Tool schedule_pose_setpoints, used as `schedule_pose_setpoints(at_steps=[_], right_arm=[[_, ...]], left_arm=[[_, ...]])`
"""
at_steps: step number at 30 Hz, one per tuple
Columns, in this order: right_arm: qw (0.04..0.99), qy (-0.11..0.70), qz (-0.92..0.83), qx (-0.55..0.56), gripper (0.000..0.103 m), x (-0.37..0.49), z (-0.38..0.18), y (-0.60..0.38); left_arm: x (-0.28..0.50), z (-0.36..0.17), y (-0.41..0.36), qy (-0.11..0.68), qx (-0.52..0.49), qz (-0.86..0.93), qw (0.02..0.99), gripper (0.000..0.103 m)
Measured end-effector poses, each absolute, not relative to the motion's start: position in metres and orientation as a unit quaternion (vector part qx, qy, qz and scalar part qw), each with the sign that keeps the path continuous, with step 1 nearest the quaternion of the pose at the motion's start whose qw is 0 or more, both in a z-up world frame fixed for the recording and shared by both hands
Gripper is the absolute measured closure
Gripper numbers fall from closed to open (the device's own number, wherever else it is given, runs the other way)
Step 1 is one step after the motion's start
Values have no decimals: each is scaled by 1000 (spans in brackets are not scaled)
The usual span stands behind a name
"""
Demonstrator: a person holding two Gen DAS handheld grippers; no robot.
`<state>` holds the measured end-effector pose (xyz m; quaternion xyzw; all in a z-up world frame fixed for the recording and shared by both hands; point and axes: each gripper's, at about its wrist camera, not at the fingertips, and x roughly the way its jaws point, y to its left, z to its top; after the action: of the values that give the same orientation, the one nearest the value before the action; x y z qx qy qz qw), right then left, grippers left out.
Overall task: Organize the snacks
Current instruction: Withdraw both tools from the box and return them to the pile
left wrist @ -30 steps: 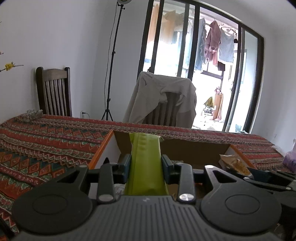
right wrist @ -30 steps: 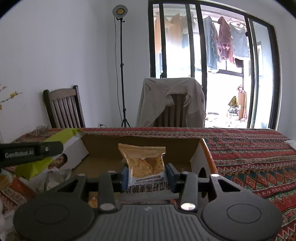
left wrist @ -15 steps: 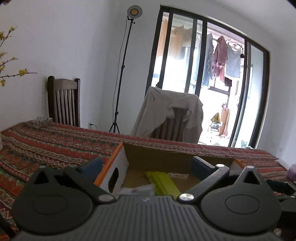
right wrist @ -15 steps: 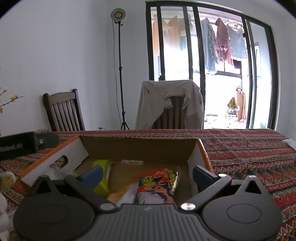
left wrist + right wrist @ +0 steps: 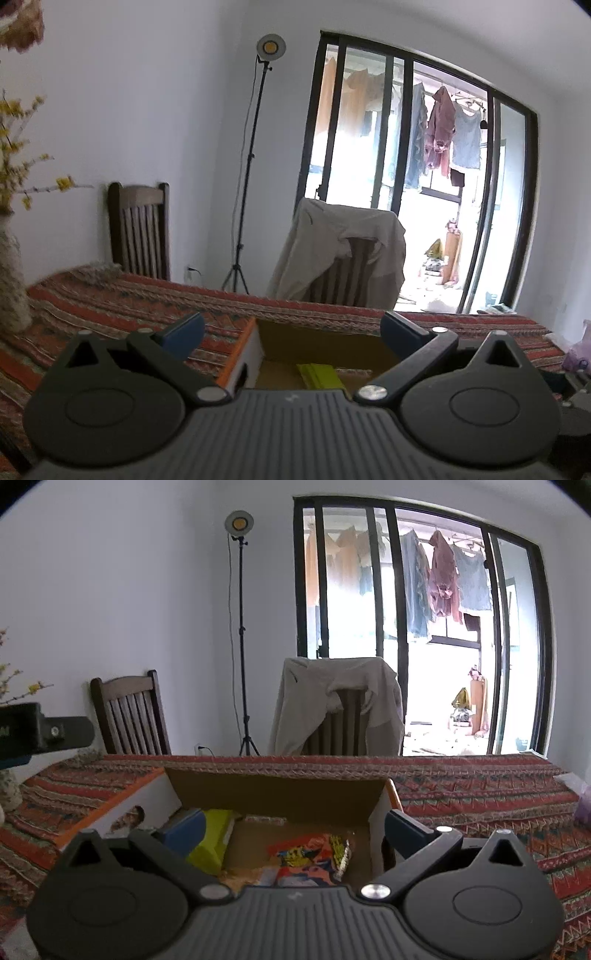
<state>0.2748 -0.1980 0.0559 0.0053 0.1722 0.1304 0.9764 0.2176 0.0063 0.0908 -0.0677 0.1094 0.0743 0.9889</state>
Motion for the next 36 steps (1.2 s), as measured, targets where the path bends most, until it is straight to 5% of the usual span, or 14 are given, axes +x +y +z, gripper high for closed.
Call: schedule_pose_setpoints(at_steps=[36], right_arm=[[958, 243, 148, 14, 0, 97, 15, -232]], left_arm=[[47, 16, 35, 236, -78, 41, 968, 0]])
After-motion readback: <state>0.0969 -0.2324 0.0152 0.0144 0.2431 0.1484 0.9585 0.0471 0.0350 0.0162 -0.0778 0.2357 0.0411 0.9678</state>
